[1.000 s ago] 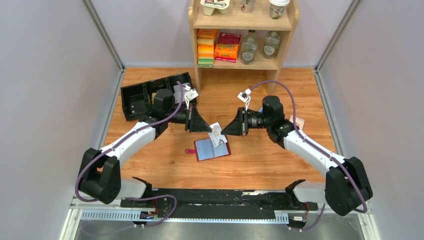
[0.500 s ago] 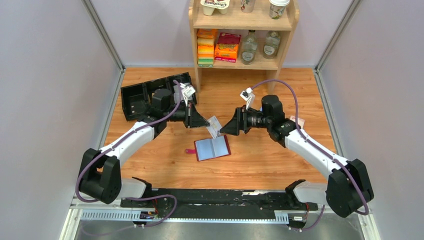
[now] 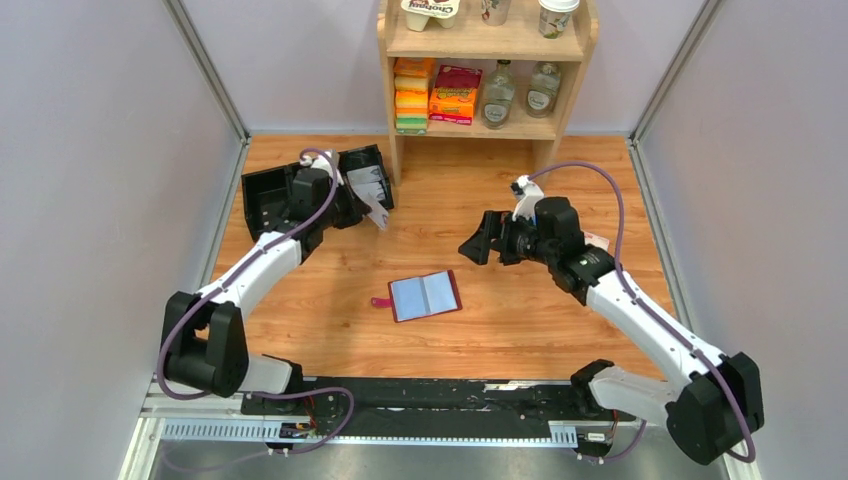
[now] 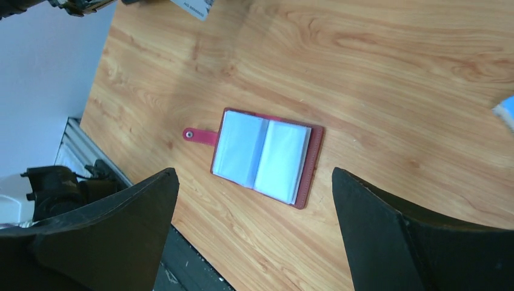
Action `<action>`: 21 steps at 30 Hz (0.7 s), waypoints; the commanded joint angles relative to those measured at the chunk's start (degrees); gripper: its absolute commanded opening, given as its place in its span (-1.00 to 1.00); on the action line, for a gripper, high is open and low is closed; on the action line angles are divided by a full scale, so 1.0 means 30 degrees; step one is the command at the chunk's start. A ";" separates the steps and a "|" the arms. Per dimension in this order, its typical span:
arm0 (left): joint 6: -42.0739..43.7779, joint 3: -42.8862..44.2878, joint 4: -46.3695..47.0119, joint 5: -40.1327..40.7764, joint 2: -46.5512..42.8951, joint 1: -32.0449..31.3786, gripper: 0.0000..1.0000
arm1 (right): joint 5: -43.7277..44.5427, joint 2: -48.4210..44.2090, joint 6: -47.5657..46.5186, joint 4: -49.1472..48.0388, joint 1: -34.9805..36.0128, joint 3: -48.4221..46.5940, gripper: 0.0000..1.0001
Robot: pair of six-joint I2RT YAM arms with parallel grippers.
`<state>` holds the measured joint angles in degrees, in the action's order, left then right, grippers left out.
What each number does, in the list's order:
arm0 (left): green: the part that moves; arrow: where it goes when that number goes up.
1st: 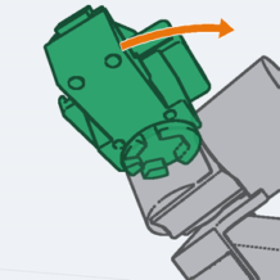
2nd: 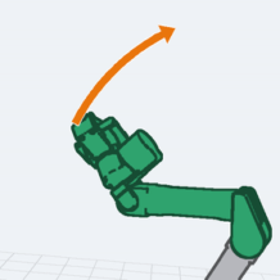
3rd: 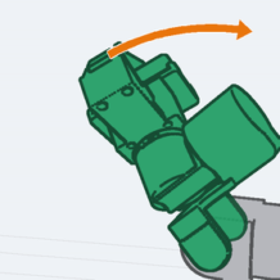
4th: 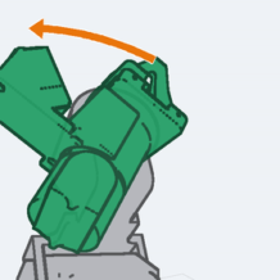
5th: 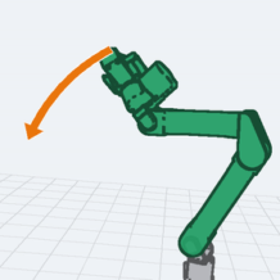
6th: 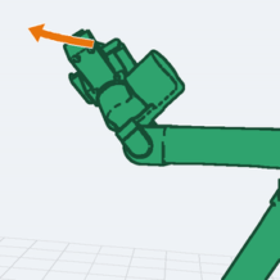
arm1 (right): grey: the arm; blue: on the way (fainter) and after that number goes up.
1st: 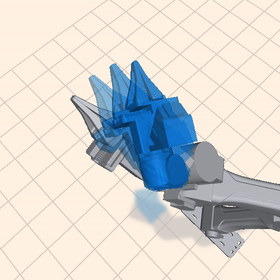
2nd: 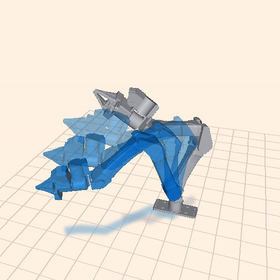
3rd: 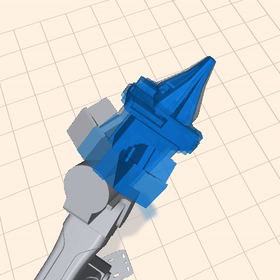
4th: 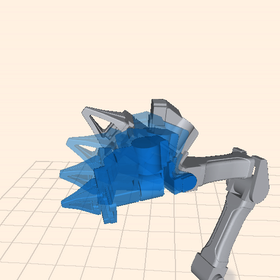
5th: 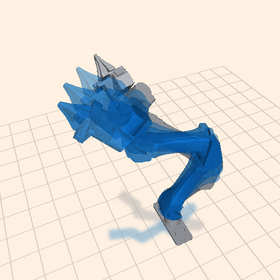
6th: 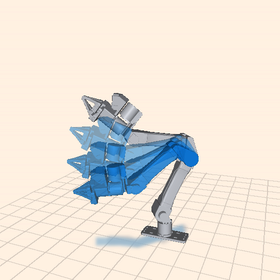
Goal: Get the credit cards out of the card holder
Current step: Place the credit card in the storage box.
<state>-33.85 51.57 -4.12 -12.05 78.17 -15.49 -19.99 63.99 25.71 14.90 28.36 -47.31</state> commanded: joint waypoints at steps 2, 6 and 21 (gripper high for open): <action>-0.1930 0.2201 0.0934 0.5071 0.1538 0.0708 -1.00 | 0.2621 -0.2312 0.0597 -0.1121 -0.0107 0.0472 1.00; -0.2194 0.4720 0.0641 0.5600 0.4318 0.0972 -1.00 | 0.2679 -0.3514 0.1125 -0.2883 -0.0254 0.1910 1.00; -0.2869 1.0085 -0.0502 0.5132 1.0564 0.1060 -0.50 | 0.1332 -0.2639 -0.0310 -0.1830 -0.0254 0.1356 1.00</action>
<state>-42.28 79.46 -5.37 3.92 110.06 -12.60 -14.46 55.44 26.46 10.68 27.92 -41.82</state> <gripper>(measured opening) 0.157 0.998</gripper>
